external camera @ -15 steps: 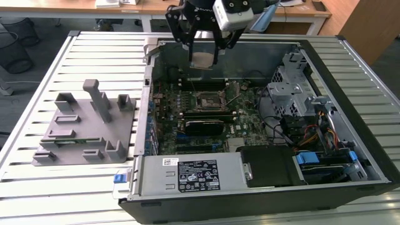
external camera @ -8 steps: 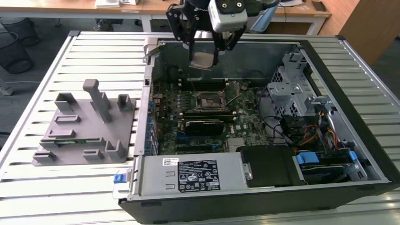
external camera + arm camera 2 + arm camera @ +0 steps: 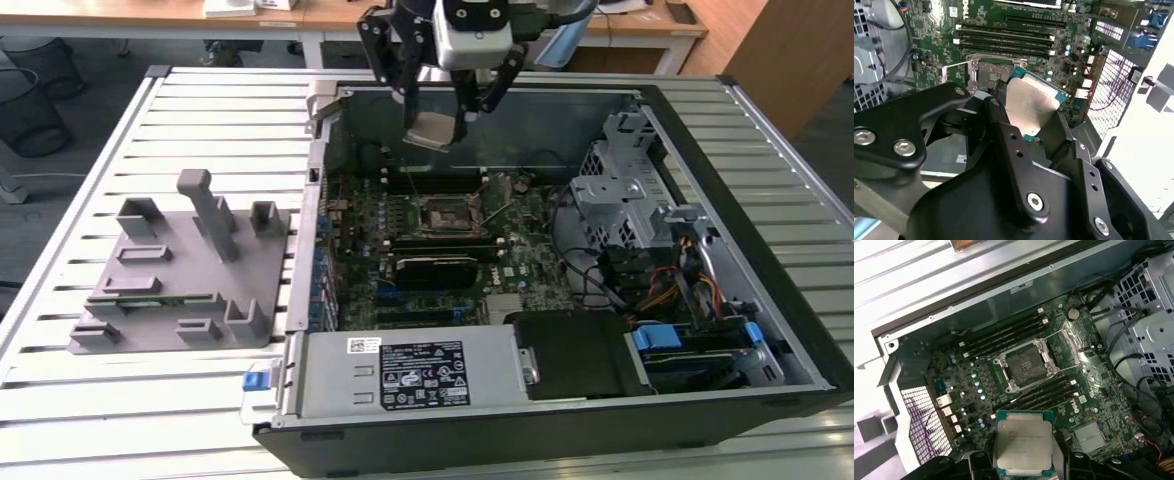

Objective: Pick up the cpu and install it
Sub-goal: 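Place the cpu into insertion slot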

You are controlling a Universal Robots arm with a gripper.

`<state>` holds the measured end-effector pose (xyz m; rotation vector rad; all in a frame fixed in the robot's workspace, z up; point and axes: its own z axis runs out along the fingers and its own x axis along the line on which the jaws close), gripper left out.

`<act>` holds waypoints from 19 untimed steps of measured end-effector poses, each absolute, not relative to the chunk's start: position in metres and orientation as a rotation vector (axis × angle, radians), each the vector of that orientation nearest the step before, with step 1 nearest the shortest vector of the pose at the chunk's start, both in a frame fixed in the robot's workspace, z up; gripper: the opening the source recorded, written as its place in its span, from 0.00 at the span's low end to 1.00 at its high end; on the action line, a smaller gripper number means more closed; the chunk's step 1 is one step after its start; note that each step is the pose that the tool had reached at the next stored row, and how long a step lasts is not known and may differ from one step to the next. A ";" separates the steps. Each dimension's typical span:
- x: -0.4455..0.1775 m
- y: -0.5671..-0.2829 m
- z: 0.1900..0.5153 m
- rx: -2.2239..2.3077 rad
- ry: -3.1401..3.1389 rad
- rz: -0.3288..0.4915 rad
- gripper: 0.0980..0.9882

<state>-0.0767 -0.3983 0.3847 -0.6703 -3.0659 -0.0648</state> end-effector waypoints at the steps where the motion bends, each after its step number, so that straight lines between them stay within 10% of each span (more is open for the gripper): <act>1: -0.077 -0.398 0.385 -0.692 -3.061 -0.064 0.48; 19: -0.077 -0.398 0.381 -1.074 -2.956 -0.056 0.48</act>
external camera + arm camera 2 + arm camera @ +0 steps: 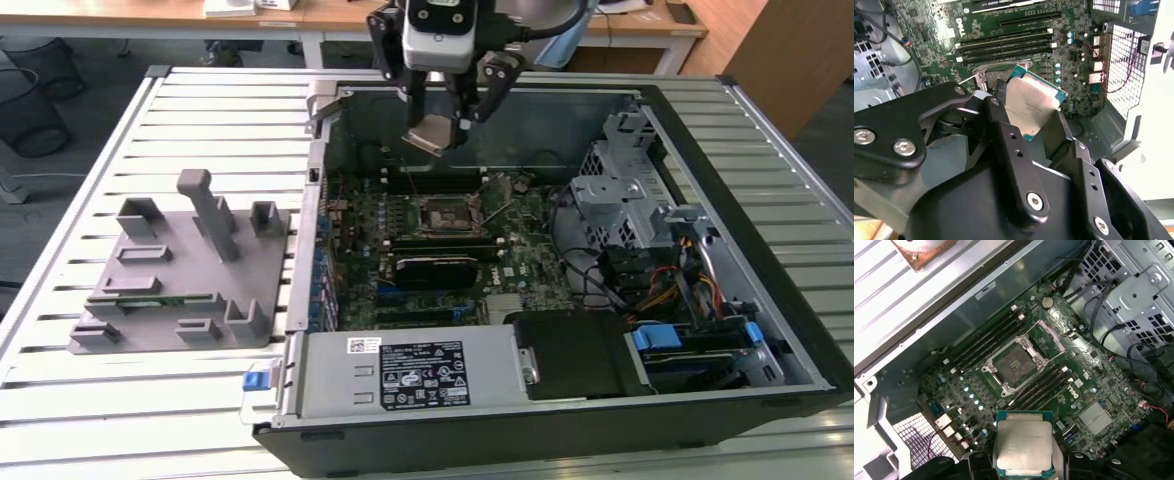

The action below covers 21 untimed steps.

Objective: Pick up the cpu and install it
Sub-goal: 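Place the cpu into insertion slot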

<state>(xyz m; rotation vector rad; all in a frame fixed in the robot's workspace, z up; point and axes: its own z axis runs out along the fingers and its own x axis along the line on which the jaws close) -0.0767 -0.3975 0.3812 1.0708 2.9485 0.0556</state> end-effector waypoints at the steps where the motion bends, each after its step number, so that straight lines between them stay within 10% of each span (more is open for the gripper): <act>1: -0.077 -0.397 0.381 1.092 2.941 0.055 0.48; 21: -0.077 -0.396 0.376 1.483 2.758 0.052 0.48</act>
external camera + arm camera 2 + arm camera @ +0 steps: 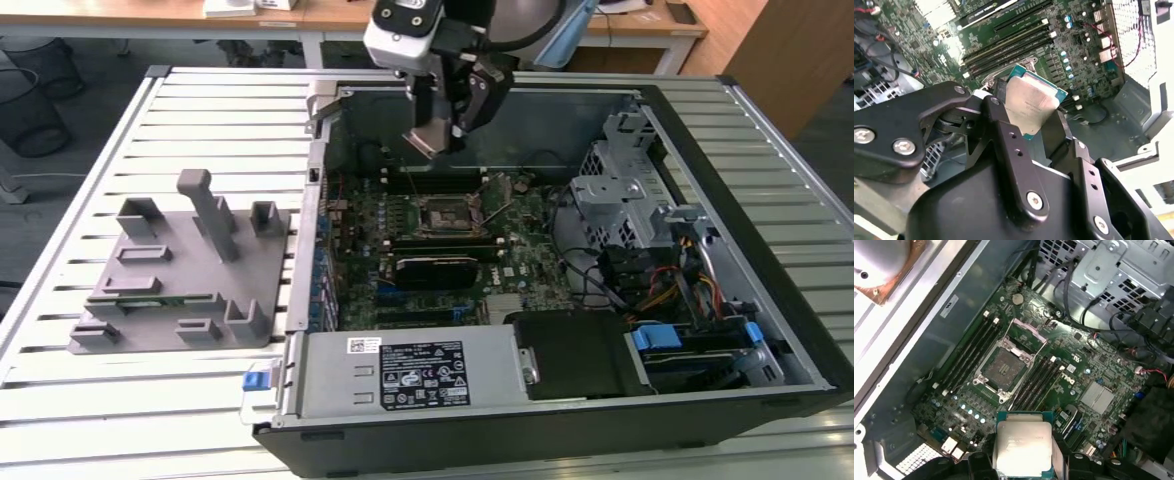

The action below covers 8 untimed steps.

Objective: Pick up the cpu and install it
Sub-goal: 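Place the cpu into insertion slot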

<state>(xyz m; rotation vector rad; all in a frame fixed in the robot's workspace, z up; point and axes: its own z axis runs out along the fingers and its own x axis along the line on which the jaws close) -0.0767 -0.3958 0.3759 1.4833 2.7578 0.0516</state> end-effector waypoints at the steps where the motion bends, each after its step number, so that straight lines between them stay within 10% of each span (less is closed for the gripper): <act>1: -0.077 -0.396 0.375 1.508 2.744 0.052 0.48; 8: -0.077 -0.396 0.370 1.679 2.641 0.051 0.48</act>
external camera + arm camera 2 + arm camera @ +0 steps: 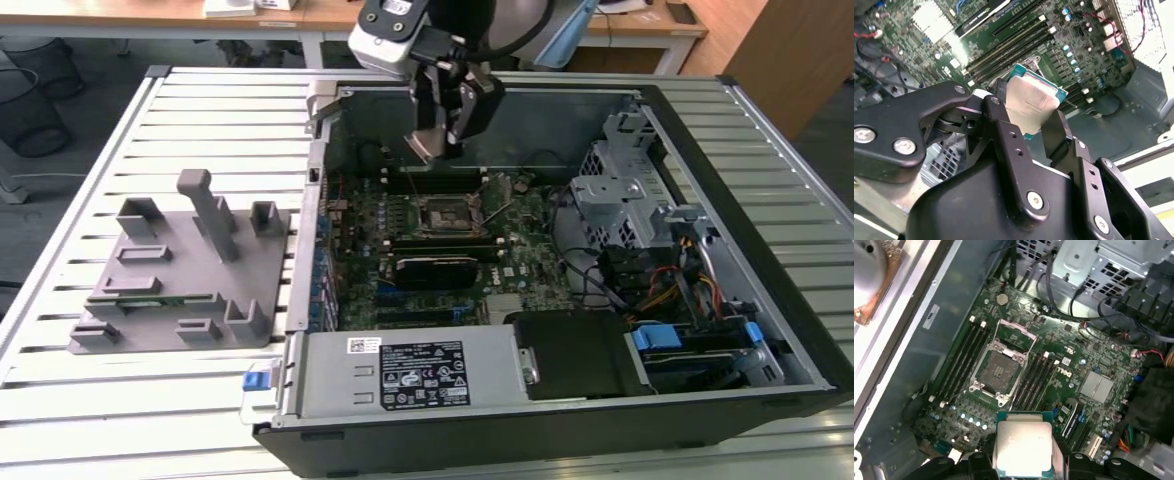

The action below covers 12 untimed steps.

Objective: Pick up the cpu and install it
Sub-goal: 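Place the cpu into insertion slot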

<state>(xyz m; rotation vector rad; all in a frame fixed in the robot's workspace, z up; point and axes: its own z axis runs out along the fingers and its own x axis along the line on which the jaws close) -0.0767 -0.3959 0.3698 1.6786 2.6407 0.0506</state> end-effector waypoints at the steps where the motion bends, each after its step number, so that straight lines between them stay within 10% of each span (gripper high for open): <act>1: -0.077 -0.396 0.369 1.703 2.625 0.050 0.48; 12: -0.077 -0.396 0.361 1.954 2.440 0.048 0.48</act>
